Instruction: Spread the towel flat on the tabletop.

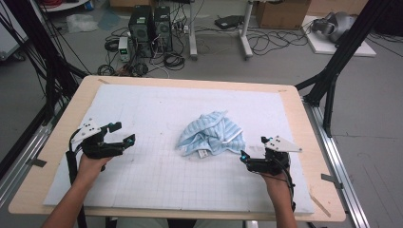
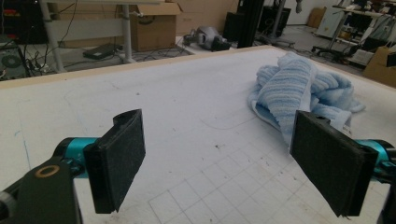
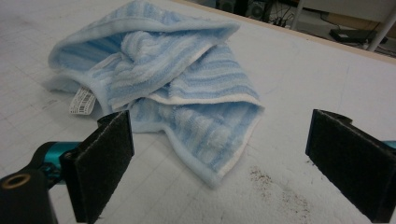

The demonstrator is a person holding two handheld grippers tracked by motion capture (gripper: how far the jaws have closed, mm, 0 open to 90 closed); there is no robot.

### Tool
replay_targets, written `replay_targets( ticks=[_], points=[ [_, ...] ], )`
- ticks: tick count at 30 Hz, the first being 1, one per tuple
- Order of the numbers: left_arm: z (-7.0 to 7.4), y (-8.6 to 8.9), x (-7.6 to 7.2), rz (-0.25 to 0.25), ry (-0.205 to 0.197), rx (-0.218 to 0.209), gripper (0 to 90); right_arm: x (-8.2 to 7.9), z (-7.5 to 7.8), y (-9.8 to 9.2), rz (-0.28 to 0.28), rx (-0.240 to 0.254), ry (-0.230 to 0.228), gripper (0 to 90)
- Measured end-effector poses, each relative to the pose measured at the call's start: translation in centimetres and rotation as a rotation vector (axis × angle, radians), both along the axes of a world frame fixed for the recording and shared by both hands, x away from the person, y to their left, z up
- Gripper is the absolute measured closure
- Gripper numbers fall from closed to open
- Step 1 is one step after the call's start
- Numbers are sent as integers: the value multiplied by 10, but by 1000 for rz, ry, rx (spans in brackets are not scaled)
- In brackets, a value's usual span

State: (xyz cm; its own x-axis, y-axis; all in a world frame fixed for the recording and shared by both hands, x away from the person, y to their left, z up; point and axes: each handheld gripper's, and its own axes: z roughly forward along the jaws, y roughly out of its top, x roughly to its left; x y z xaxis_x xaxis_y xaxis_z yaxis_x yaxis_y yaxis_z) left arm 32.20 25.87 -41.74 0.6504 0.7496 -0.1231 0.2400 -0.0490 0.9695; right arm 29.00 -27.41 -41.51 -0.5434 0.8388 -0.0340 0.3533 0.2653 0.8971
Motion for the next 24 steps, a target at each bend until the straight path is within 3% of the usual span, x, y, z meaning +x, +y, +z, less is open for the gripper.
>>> replay_targets(
  ticks=[16, 24],
  points=[
    [-2, -1, 2, 0, 11, 8, 187, 3, -3, 2, 22, 28, 27, 69],
    [-2, 1, 1, 3, 15, 8, 188, 6, -1, 22, 76, 43, 42, 70]
  ],
)
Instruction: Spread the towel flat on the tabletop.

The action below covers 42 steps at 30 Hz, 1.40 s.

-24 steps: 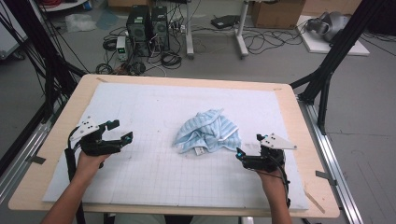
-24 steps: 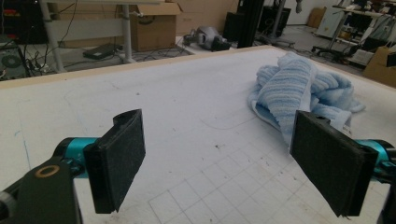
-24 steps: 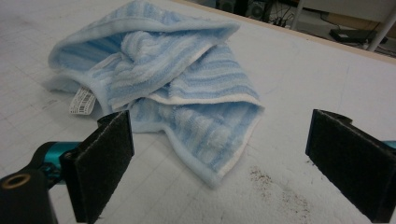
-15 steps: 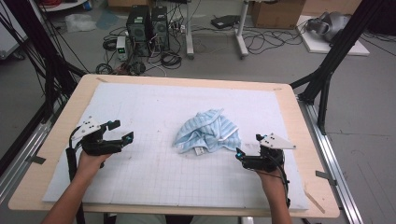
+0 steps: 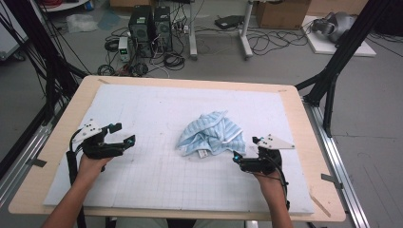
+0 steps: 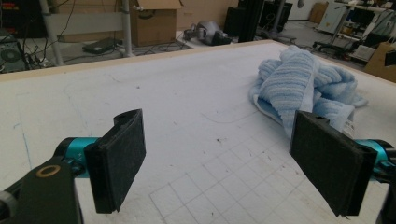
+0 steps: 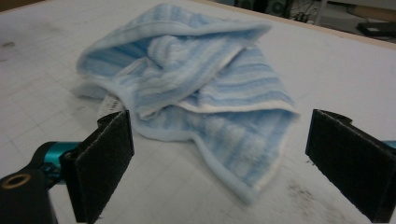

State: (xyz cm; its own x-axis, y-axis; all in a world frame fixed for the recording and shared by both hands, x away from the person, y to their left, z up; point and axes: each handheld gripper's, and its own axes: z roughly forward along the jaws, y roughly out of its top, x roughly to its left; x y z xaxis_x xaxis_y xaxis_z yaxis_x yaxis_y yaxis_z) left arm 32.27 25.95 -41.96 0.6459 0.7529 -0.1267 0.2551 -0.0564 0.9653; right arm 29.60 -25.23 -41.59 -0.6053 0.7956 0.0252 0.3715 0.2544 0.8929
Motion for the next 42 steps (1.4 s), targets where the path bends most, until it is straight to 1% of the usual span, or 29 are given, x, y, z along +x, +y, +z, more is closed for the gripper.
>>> replay_targets(
  ticks=[2, 3, 4, 7, 8, 9, 10, 11, 12, 15, 17, 18, 19, 20, 21, 22, 24, 26, 27, 28, 29, 31, 33, 34, 35, 38, 39, 40, 42],
  points=[
    [0, 1, 0, 2, 0, 2, 188, 3, 1, 9, 26, -8, -1, 70],
    [0, 1, 0, 2, 0, 2, 188, 3, 1, 9, 26, -8, -1, 70],
    [0, 1, 0, 4, 2, 1, 188, 5, 1, 18, 45, -12, 4, 70],
    [-1, 1, 0, 3, 7, 3, 189, 9, 1, 30, 70, -33, 2, 71],
    [-2, 1, 1, 2, 14, 1, 189, 10, 1, 33, 77, -40, 7, 84],
    [-2, 0, 1, 4, 13, -1, 189, 12, 1, 36, 90, -48, 7, 120],
    [-2, 0, 1, 4, 13, -1, 189, 12, 1, 36, 90, -48, 7, 120],
    [-3, 0, 1, 2, 15, 0, 189, 13, 1, 38, 107, -50, 2, 165],
    [-3, 0, 2, 1, 17, -1, 191, 17, 2, 44, 122, -59, 6, 169],
    [-3, 1, 2, 2, 19, -2, 192, 27, 1, 54, 116, -80, 12, 174],
    [-3, 1, 3, 3, 20, -4, 192, 36, 0, 62, 104, -105, 26, 178],
    [-4, 0, 3, 1, 21, -4, 193, 40, -2, 66, 93, -126, 27, 179],
    [-4, 0, 3, -2, 23, 3, 193, 46, -4, 70, 74, -163, 36, 179],
    [-4, 0, 3, 0, 24, 2, 194, 52, -7, 74, 62, -191, 46, 178],
    [-4, 0, 3, 0, 24, 2, 195, 57, -10, 77, 53, -210, 51, 177],
    [-5, -1, 3, -4, 28, 2, 196, 63, -14, 80, 42, -220, 67, 170],
    [-5, -1, 4, -3, 31, 4, 197, 74, -24, 86, 45, -237, 111, 147],
    [-5, 0, 4, -1, 33, 0, 198, 81, -33, 93, 77, -266, 160, 147],
    [-5, 1, 4, 0, 35, 1, 199, 83, -34, 93, 77, -245, 160, 172],
    [-5, 1, 5, 1, 36, -1, 199, 85, -34, 93, 83, -237, 169, 203],
    [-6, 1, 5, 4, 37, -6, 200, 85, -33, 92, 86, -233, 178, 273],
    [-6, 2, 5, 4, 40, -7, 201, 82, -29, 93, 96, -246, 167, 459],
    [-6, 2, 5, 4, 40, -3, 202, 78, -26, 96, 109, -255, 158, 596],
    [-6, 2, 6, 8, 42, -7, 202, 76, -24, 98, 120, -256, 159, 640],
    [-6, 2, 6, 9, 43, -6, 202, 74, -23, 100, 138, -246, 163, 665],
    [-6, 4, 6, 16, 43, -10, 203, 67, -21, 109, 200, -211, 186, 697],
    [-6, 5, 6, 19, 45, -12, 203, 63, -21, 113, 222, -198, 195, 700],
    [-6, 6, 6, 21, 43, -10, 203, 60, -20, 118, 247, -195, 191, 702],
    [-6, 7, 6, 23, 44, -13, 203, 50, -19, 128, 294, -175, 203, 702]
  ],
)
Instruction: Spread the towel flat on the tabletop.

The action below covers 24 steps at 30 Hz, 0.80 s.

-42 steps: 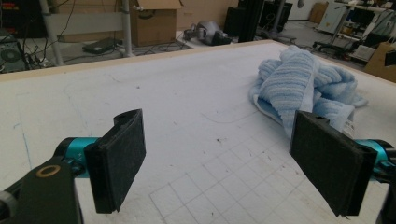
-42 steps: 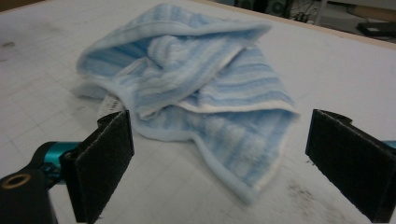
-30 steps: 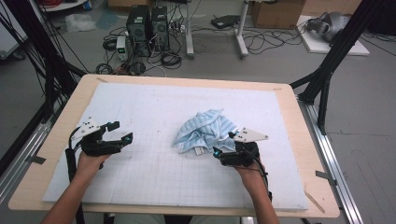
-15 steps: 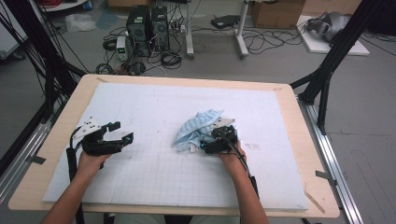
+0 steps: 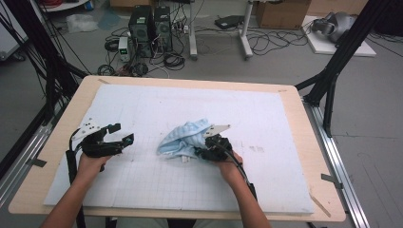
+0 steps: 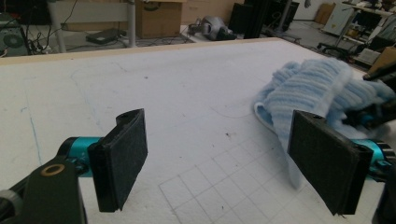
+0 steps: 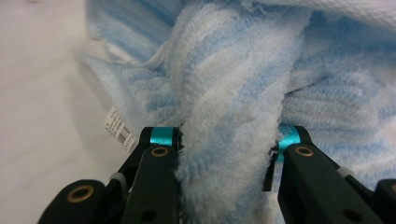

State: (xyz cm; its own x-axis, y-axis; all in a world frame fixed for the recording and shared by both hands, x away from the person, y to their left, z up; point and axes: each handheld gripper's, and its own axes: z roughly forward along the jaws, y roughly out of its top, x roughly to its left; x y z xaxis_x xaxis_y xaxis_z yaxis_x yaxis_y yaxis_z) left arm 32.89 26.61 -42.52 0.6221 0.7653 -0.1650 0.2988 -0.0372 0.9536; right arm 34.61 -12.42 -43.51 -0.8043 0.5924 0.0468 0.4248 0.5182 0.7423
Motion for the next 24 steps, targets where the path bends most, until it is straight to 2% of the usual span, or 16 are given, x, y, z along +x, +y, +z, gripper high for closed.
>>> replay_targets(
  ticks=[3, 4, 8, 10, 12, 14, 16, 17, 18, 19, 20, 21, 24],
  points=[
    [0, 0, 0, 1, 0, 0, 204, -9, 0, 10, 33, 17, 8, 702],
    [0, 1, 0, 0, 0, 2, 204, -17, 1, 18, 58, 30, 16, 702],
    [0, -1, -1, -12, -1, 3, 206, -27, 2, 31, 97, 76, 42, 702],
    [0, -2, -1, -19, 1, 1, 213, -31, 2, 36, 112, 55, 22, 669],
    [1, -5, -1, -72, 14, -4, 241, -31, 3, 35, 98, 52, 6, 576],
    [1, -9, -2, -128, 21, -18, 266, -31, 7, 28, 68, 85, -4, 482],
    [2, -13, -2, -191, 31, -23, 310, -31, 12, 19, 43, 122, -22, 443],
    [2, -13, -2, -191, 31, -23, 316, -31, 13, 16, 34, 134, -32, 435],
    [2, -21, -3, -262, 49, -14, 333, -30, 16, 10, 16, 144, -44, 433],
    [1, -25, -4, -287, 59, -6, 342, -30, 17, 6, 5, 147, -53, 428],
    [1, -25, -4, -287, 59, -6, 341, -29, 18, 2, -10, 151, -59, 424],
    [-1, -33, -4, -329, 79, 20, 339, -29, 19, -2, -24, 159, -63, 424],
    [-5, -45, -4, -353, 110, 63, 304, -29, 20, -9, -43, 174, -75, 409]
  ],
)
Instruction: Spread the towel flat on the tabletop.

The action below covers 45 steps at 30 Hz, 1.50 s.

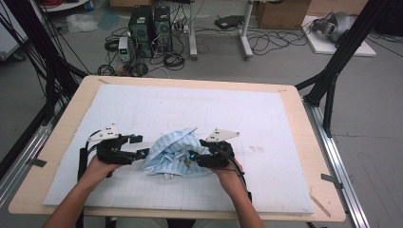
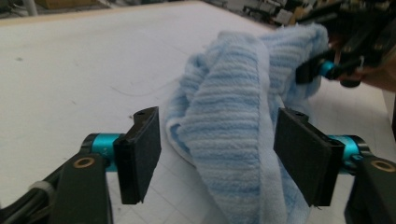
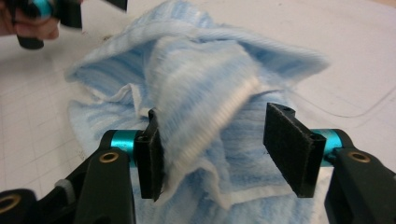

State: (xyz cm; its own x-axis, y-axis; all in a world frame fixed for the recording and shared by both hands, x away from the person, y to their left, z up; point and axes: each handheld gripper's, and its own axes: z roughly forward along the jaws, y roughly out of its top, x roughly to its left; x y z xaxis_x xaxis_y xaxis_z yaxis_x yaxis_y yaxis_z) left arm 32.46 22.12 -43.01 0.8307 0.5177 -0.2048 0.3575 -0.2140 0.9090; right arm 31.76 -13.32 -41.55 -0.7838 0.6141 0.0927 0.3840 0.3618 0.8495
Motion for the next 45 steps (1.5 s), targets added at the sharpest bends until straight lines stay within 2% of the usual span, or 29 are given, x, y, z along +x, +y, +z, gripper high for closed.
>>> replay_targets(
  ticks=[1, 3, 4, 6, 8, 10, 13, 15, 19, 21, 23, 25, 28, 29, 31, 32, 34, 39, 43, 44, 45],
  points=[
    [0, 0, 0, 0, 0, 0, 303, 0, 1, -2, 0, 6, -1, 404],
    [-4, -9, 0, -23, 14, 68, 311, -1, 2, -4, -3, 18, -9, 390],
    [-6, -11, 0, -25, 18, 103, 361, -1, 4, -5, -4, 26, -12, 387],
    [-9, -12, 1, -16, 30, 158, 606, -1, 7, -7, -5, 42, -19, 373],
    [-10, -10, 2, -3, 23, 175, 780, -1, 12, -8, 3, 63, -30, 363],
    [-7, -3, 5, 74, -7, 172, 819, -1, 18, -9, 5, 85, -54, 361],
    [-4, 8, 7, 151, -28, 151, 829, 4, 28, -10, 6, 116, -82, 347],
    [-2, 14, 8, 182, -32, 126, 831, 10, 36, -8, 4, 134, -101, 340],
    [-2, 20, 10, 207, -30, 109, 830, 29, 49, 7, 18, 99, -124, 327],
    [-2, 21, 10, 214, -29, 108, 829, 42, 48, 19, 31, 41, -119, 321],
    [-2, 21, 10, 212, -31, 111, 829, 56, 41, 30, 49, -23, -73, 304],
    [-1, 21, 10, 213, -32, 112, 828, 70, 25, 43, 69, -81, -6, 288],
    [-1, 23, 10, 222, -36, 105, 828, 81, 7, 57, 104, -120, 75, 277],
    [-1, 24, 10, 225, -39, 107, 829, 82, 3, 61, 118, -132, 90, 360],
    [0, 24, 10, 229, -37, 102, 828, 83, 2, 64, 163, -155, 63, 605],
    [0, 25, 10, 229, -40, 104, 829, 84, 3, 64, 170, -150, 60, 709],
    [0, 25, 10, 235, -45, 102, 829, 86, 5, 63, 173, -127, 60, 825],
    [-1, 25, 10, 232, -44, 103, 829, 89, 9, 60, 163, -113, 48, 841],
    [-1, 25, 10, 231, -46, 106, 820, 86, 11, 61, 150, -154, 4, 861],
    [0, 24, 10, 239, -49, 97, 779, 86, 12, 61, 140, -163, -13, 864],
    [0, 24, 10, 239, -49, 97, 667, 87, 12, 60, 123, -173, -26, 865]
  ],
)
